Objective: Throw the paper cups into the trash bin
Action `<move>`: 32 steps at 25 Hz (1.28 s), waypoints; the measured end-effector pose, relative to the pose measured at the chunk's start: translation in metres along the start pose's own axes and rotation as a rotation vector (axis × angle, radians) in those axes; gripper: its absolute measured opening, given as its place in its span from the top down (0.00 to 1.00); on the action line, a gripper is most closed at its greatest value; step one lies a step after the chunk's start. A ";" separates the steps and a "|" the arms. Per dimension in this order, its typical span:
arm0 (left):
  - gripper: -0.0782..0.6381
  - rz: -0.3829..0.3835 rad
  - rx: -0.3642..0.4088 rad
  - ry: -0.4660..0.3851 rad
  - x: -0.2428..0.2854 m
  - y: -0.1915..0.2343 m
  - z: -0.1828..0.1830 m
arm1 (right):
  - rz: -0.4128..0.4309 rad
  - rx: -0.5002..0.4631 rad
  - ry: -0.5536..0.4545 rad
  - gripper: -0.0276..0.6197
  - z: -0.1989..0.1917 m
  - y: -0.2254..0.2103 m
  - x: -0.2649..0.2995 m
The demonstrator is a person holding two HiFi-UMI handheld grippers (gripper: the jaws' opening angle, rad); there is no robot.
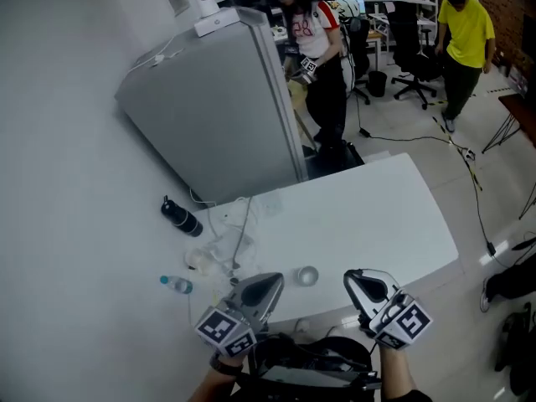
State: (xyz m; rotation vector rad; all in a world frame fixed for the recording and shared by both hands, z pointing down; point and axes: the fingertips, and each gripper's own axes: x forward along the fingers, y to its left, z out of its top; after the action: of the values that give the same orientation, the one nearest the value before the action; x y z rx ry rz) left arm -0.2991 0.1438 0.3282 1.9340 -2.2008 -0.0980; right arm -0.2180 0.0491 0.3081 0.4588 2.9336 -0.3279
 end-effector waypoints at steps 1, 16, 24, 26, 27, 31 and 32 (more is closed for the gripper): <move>0.89 0.015 0.044 -0.019 0.000 0.002 0.001 | 0.005 -0.011 0.014 0.95 -0.007 0.000 0.005; 0.89 -0.066 -0.022 -0.193 -0.014 0.019 -0.010 | 0.018 -0.052 0.142 0.95 -0.061 0.016 0.020; 0.89 -0.049 -0.023 -0.189 -0.018 0.045 -0.020 | 0.026 -0.077 0.177 0.95 -0.066 0.011 0.045; 0.89 -0.049 -0.027 -0.183 -0.019 0.050 -0.025 | 0.028 -0.077 0.187 0.95 -0.070 0.009 0.052; 0.89 -0.050 -0.033 -0.174 -0.020 0.051 -0.030 | 0.029 -0.073 0.198 0.95 -0.073 0.009 0.055; 0.89 -0.055 -0.049 -0.151 -0.022 0.050 -0.045 | 0.034 -0.089 0.232 0.95 -0.081 0.013 0.059; 0.89 -0.064 -0.043 -0.149 -0.021 0.050 -0.046 | 0.033 -0.105 0.237 0.95 -0.083 0.013 0.059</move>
State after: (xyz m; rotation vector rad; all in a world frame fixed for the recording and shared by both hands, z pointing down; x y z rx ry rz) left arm -0.3361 0.1754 0.3799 2.0349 -2.2074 -0.3060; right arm -0.2789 0.0981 0.3749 0.5667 3.1480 -0.1209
